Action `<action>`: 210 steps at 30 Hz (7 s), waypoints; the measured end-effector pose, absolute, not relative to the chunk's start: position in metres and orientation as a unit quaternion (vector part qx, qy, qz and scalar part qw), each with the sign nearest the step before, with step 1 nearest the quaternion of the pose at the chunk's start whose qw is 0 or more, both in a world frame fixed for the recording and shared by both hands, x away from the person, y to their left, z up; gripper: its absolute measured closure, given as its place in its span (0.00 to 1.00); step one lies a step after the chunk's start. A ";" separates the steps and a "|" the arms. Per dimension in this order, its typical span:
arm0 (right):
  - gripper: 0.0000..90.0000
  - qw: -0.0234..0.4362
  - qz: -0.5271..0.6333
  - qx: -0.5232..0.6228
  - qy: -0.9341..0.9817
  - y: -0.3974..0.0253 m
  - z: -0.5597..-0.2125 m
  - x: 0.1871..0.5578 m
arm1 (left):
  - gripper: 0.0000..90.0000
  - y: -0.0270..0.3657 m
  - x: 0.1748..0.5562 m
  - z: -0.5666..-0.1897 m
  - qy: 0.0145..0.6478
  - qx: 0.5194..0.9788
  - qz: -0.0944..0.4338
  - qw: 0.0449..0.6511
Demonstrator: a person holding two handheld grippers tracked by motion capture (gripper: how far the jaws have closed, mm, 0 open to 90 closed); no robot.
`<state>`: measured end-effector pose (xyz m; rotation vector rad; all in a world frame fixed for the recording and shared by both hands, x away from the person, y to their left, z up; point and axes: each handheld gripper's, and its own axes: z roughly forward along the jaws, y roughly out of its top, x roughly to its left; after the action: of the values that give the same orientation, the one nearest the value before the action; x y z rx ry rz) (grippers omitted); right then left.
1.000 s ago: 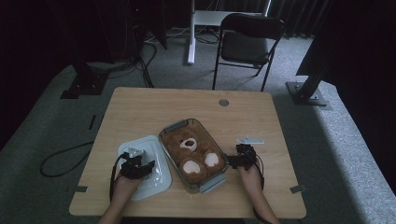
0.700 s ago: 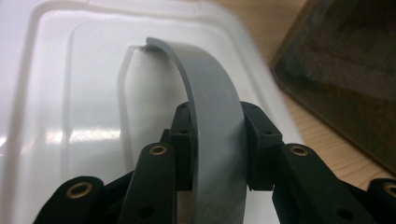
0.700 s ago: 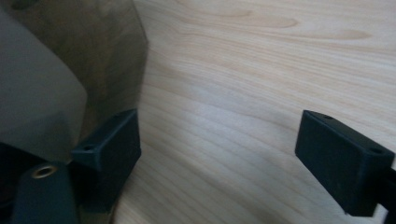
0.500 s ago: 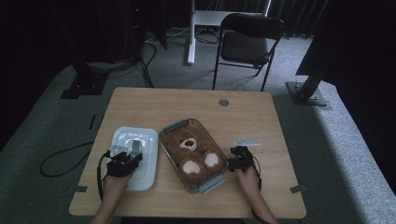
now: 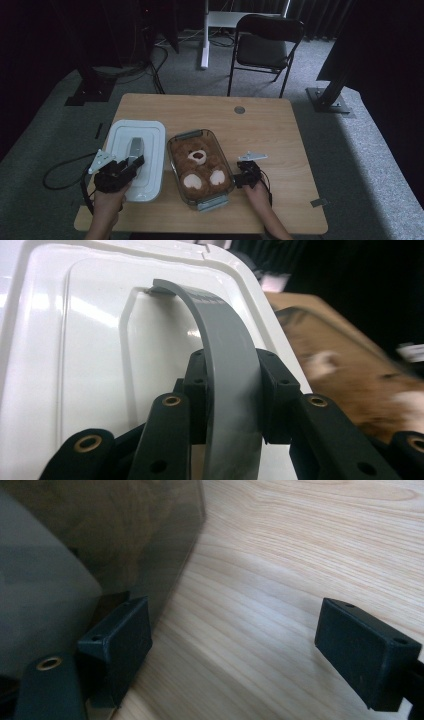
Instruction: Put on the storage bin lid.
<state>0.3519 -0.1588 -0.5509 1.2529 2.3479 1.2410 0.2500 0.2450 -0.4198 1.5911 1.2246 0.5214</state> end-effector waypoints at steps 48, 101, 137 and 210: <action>0.15 0.072 0.471 0.367 0.799 -0.099 -0.532 0.325 | 0.79 0.205 0.288 -0.420 0.451 0.756 0.081 0.468; 0.15 0.073 0.463 0.381 0.797 -0.111 -0.535 0.330 | 0.50 0.202 0.281 -0.414 0.468 0.752 0.112 0.450; 0.15 0.089 0.469 0.383 0.791 -0.115 -0.531 0.331 | 0.01 0.304 0.280 -0.434 0.523 0.690 0.232 0.444; 0.15 0.127 0.465 0.418 0.770 -0.171 -0.524 0.341 | 0.03 0.208 0.309 -0.516 0.438 0.778 0.173 0.415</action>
<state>0.3407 -0.1705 -0.5244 1.2155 2.2407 1.3538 0.3087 0.2081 -0.5161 1.9546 1.1008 0.4342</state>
